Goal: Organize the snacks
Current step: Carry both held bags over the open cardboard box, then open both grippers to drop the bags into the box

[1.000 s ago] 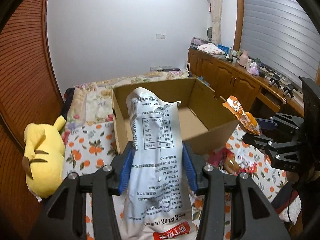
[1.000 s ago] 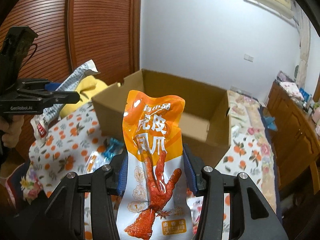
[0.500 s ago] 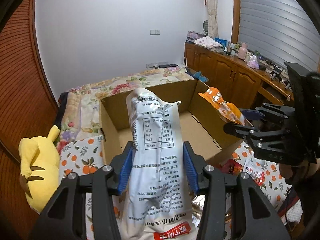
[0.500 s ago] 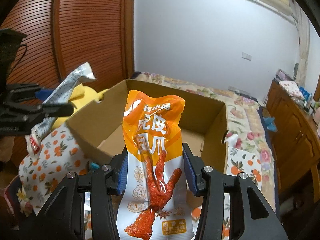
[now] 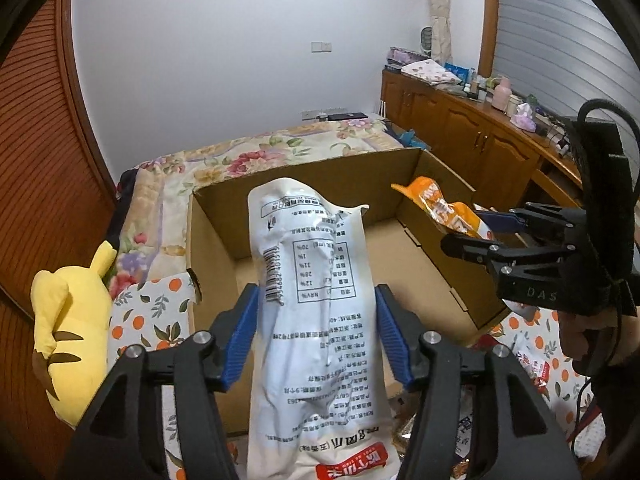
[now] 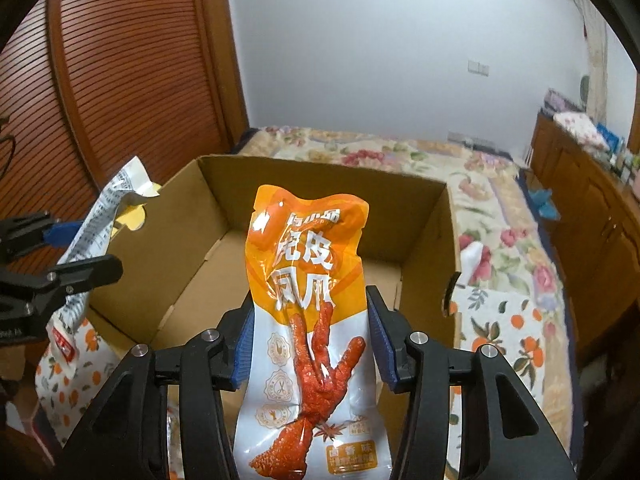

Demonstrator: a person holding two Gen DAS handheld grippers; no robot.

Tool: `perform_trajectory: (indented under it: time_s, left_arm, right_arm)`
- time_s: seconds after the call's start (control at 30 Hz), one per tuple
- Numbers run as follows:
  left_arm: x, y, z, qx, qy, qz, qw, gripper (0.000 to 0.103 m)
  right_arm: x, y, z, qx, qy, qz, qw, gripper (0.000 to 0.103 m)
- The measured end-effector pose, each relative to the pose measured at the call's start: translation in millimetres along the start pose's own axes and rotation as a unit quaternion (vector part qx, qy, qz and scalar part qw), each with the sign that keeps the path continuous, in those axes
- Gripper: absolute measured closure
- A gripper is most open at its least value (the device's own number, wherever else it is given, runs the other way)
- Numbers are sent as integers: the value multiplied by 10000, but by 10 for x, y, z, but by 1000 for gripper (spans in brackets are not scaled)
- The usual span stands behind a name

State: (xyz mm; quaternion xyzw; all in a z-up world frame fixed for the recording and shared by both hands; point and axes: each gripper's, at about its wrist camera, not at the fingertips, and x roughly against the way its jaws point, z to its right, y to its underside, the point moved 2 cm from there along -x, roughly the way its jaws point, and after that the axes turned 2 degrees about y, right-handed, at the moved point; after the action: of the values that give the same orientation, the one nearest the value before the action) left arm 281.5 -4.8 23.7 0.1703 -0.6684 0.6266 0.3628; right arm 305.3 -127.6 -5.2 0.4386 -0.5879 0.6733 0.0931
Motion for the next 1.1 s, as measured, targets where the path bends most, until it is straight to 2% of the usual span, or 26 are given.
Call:
perform_trajectory:
  time_s: [0.23,0.37,0.7,0.93,1.1]
  left_arm:
    - [-78,-20,-7,6,-65,-47,10000,38]
    - [-129,-46,-16,53,-34,-71,10000,37]
    - [46,-84,2,10,42,224,9997,33]
    - [311,168,76,-105,163,441,9988,29]
    - [455,417,125,-107,414,544,9976,23]
  right_arm:
    - [-137,86,-12,63,172,-224,9996,46]
    - [-145,88,20,-21,215,-183,9996,33]
    - [141,106,-26,27,28,147,9999,33]
    - [553,365,-112,147,-108,493,9986,33]
    - [792,614,-98,232,-118,630,9977,33]
